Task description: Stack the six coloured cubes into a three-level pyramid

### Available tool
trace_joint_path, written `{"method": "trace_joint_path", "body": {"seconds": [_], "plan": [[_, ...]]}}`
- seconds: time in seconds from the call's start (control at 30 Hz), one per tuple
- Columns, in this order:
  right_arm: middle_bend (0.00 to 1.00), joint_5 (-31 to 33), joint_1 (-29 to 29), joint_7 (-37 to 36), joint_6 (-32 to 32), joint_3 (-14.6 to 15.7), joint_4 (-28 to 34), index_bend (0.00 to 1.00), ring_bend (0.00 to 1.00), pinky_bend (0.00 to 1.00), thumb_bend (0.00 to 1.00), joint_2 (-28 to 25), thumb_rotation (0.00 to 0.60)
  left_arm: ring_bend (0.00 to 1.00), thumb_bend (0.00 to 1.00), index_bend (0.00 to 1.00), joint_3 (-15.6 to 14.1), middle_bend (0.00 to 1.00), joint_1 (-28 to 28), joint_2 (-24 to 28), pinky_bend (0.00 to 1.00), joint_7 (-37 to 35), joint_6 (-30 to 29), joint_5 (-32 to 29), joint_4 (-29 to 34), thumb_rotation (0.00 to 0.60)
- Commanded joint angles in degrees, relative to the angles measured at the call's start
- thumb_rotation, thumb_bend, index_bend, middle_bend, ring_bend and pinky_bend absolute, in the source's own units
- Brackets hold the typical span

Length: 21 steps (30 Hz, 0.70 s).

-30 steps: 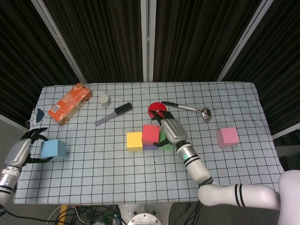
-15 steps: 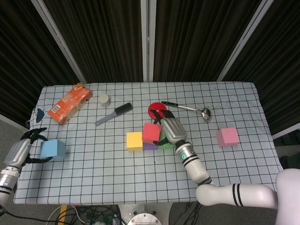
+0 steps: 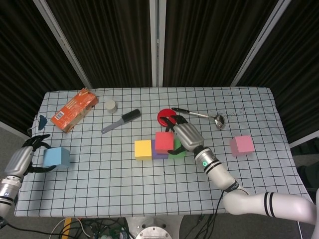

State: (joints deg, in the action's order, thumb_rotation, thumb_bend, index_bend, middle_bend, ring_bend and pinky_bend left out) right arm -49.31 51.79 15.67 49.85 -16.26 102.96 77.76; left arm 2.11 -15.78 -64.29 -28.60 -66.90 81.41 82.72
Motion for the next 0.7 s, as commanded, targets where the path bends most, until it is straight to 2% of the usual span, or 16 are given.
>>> {"method": "trace_joint_path", "body": {"seconds": [0.03, 0.27, 0.7], "plan": [[0.40, -4.3, -0.5, -3.4, -3.0, 1.0, -2.6, 0.00, 0.00, 0.00, 0.10, -1.5, 0.600, 0.08, 0.09, 0.13, 0.1, 0.40, -0.1, 0.2, 0.08, 0.2, 0.1, 0.0, 0.3, 0.600], [0.40, -8.1, -0.5, -6.7, -4.0, 1.5, -4.8, 0.00, 0.00, 0.00, 0.10, -1.2, 0.600, 0.08, 0.09, 0.13, 0.2, 0.40, -0.2, 0.2, 0.08, 0.5, 0.4, -0.1, 0.6, 0.600], [0.40, -9.9, -0.6, -9.9, -4.6, 2.3, -6.0, 0.00, 0.00, 0.00, 0.11, -0.5, 0.600, 0.08, 0.09, 0.13, 0.2, 0.40, -0.2, 0.1, 0.08, -0.4, 0.6, 0.0, 0.5, 0.600]]}}
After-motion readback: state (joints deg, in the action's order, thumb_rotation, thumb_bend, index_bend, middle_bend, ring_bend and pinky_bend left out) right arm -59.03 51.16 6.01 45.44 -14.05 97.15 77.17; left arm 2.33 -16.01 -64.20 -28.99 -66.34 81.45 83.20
